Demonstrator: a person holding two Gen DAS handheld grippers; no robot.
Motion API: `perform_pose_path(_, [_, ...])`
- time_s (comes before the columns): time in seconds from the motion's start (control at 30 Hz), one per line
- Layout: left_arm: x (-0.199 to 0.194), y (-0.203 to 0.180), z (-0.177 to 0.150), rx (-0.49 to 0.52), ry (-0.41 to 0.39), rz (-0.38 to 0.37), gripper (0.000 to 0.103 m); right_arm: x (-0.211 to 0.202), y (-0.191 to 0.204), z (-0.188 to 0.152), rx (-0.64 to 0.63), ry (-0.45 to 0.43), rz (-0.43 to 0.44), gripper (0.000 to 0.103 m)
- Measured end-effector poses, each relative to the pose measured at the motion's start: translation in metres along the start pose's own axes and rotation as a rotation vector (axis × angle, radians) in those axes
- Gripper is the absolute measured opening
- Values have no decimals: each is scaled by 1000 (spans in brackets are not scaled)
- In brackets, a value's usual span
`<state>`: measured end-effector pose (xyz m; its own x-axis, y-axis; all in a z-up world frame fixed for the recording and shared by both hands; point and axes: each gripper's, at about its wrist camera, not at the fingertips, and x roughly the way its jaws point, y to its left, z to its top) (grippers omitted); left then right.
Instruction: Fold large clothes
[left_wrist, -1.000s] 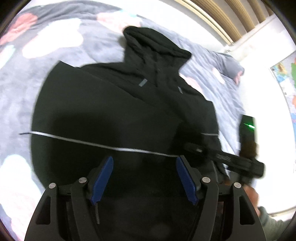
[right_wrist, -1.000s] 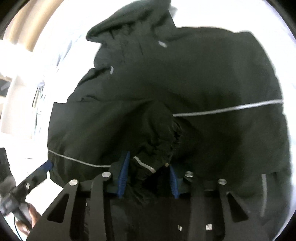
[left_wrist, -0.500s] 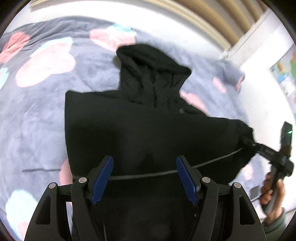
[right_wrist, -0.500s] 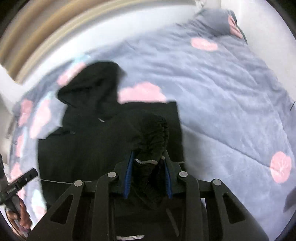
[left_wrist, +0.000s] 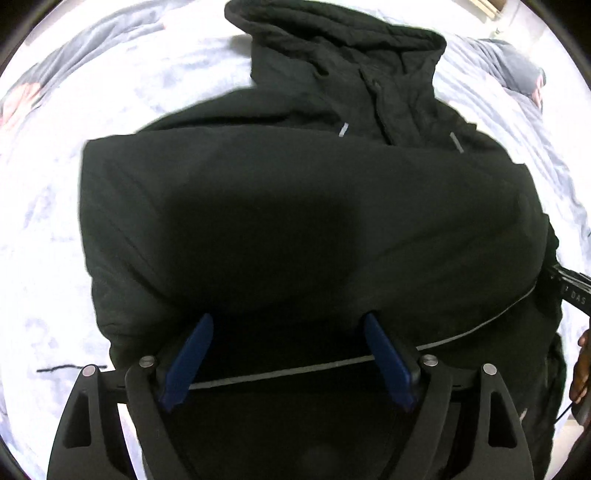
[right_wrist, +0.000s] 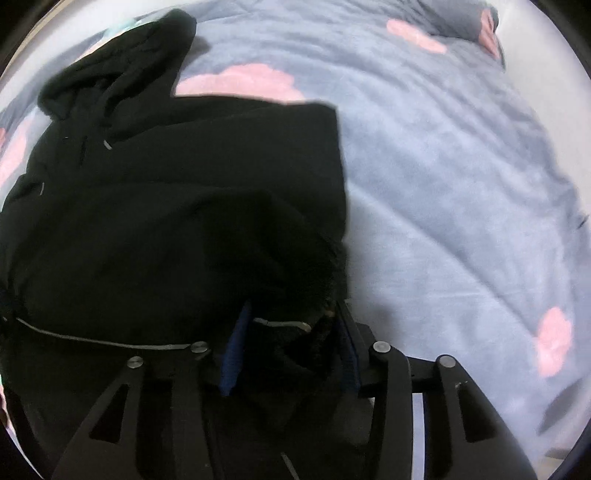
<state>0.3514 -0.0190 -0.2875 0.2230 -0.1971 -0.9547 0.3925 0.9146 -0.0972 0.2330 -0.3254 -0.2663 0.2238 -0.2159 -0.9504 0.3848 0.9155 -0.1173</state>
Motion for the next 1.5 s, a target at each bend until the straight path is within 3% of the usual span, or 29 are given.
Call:
perform_pose_path(0.07, [-19, 0, 4, -12, -43, -49, 85, -29, 8, 0, -68, -71, -56, 54])
perform_pose_path(0.1, [-37, 4, 6, -31, -84, -88, 85, -47, 15, 1, -100, -121, -67, 61])
perform_pose_path(0.2, [-75, 20, 16, -108, -186, -155, 85, -75, 28, 6, -119, -197, 30, 70])
perform_pose_path(0.27, [-78, 31, 23, -148, -196, -146, 85, -67, 35, 14, -107, -166, 82, 69])
perform_pose_path(0.37, [-44, 48, 29, -184, -98, -45, 85, -28, 44, 22, -82, -86, 80, 69])
perform_pose_path(0.43, [-3, 62, 26, -192, -1, 28, 85, 10, 51, 19, -67, 24, 114, 69])
perform_pose_path(0.5, [20, 69, 24, -202, 26, 43, 90, 31, 48, 22, -60, 39, 130, 70])
perform_pose_path(0.53, [26, 72, 25, -212, 24, 66, 102, 33, 50, 24, -71, 35, 116, 70])
perform_pose_path(0.63, [31, 80, 27, -278, 41, 51, 103, 30, 53, 29, -77, 55, 99, 70])
perform_pose_path(0.8, [-11, 61, 14, -212, -82, 36, 97, -8, 58, 22, -110, 18, 125, 70])
perform_pose_path(0.93, [-59, 33, -8, -147, -181, -129, 97, -42, 72, 4, -156, -24, 231, 70])
perform_pose_path(1.07, [-58, 11, -28, -72, -143, -206, 97, -32, 91, -20, -232, -1, 194, 70])
perform_pose_path(1.17, [-14, 9, -37, -73, -32, -163, 97, -2, 104, -26, -250, 94, 141, 71])
perform_pose_path(1.23, [7, 3, -40, -49, -18, -132, 97, 8, 108, -26, -248, 103, 133, 72])
perform_pose_path(1.37, [11, -19, -31, 32, -2, -31, 100, 7, 113, -21, -265, 119, 129, 73])
perform_pose_path(1.5, [-23, -15, -12, 1, -77, -103, 90, -17, 93, -3, -238, 115, 236, 73])
